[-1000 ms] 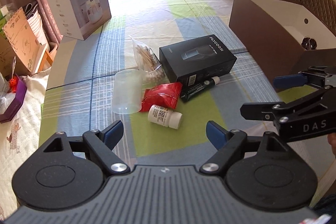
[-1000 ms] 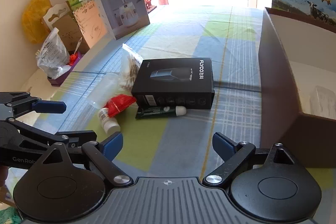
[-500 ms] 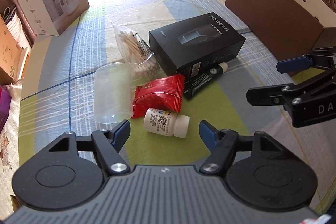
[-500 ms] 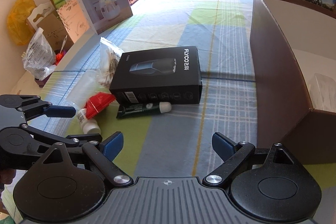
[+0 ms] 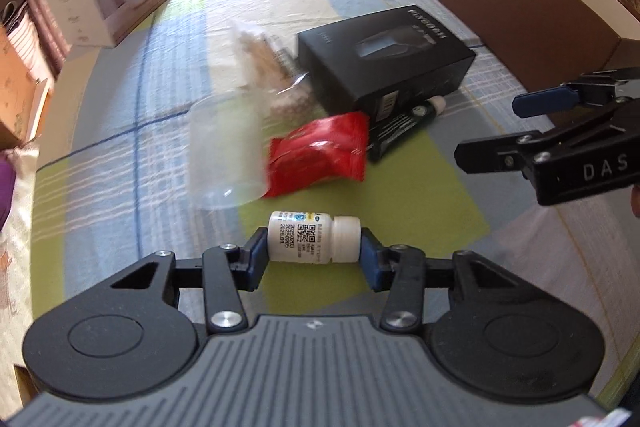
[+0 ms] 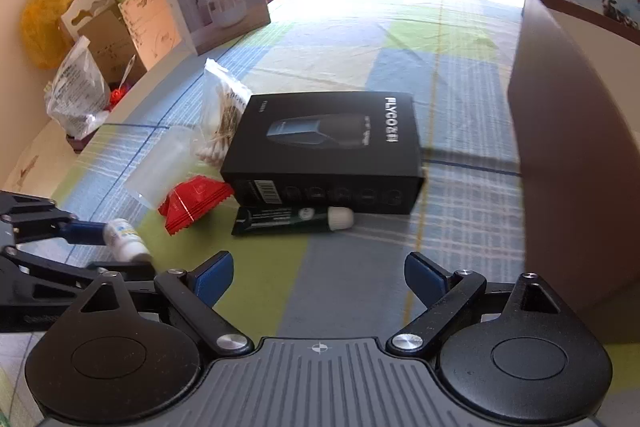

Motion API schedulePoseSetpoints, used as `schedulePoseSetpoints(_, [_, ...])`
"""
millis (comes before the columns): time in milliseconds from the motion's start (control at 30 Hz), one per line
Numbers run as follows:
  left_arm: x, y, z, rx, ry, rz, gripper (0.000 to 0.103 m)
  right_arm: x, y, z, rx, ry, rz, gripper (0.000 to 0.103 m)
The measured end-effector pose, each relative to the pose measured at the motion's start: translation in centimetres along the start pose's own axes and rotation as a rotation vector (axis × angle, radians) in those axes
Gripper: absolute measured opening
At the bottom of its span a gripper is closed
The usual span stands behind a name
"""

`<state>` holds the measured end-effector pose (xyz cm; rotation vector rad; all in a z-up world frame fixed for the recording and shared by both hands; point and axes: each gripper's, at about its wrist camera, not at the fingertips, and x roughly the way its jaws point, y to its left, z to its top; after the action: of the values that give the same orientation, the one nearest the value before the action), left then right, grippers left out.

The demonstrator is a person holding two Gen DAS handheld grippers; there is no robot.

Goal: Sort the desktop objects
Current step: 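Grasp the white pill bottle with the left tool while the right tool grasps the green tube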

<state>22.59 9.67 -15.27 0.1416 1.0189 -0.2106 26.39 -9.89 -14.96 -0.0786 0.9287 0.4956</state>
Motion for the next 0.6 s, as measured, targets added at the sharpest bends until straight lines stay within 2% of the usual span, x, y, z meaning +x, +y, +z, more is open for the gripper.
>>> schedulePoseSetpoints(167, [-0.5, 2.7, -0.9, -0.087, 0.013, 0.054, 0.042, 2.5, 1.7, -0.2, -0.057, 0.003, -0.037, 0.091])
schedulePoseSetpoints(300, [-0.6, 4.5, -1.1, -0.143, 0.022, 0.08, 0.042, 3.7, 2.7, -0.5, -0.085, -0.021, -0.074, 0.101])
schedulePoseSetpoints(533, [-0.7, 5.4, -1.2, -0.157, 0.022, 0.09, 0.042, 4.7, 3.6, 0.1, -0.058, -0.066, -0.105, 0.1])
schedulePoseSetpoints(600, [-0.6, 5.5, -1.1, -0.158, 0.021, 0.09, 0.042, 4.6, 3.9, 0.2, -0.063, -0.083, -0.102, 0.09])
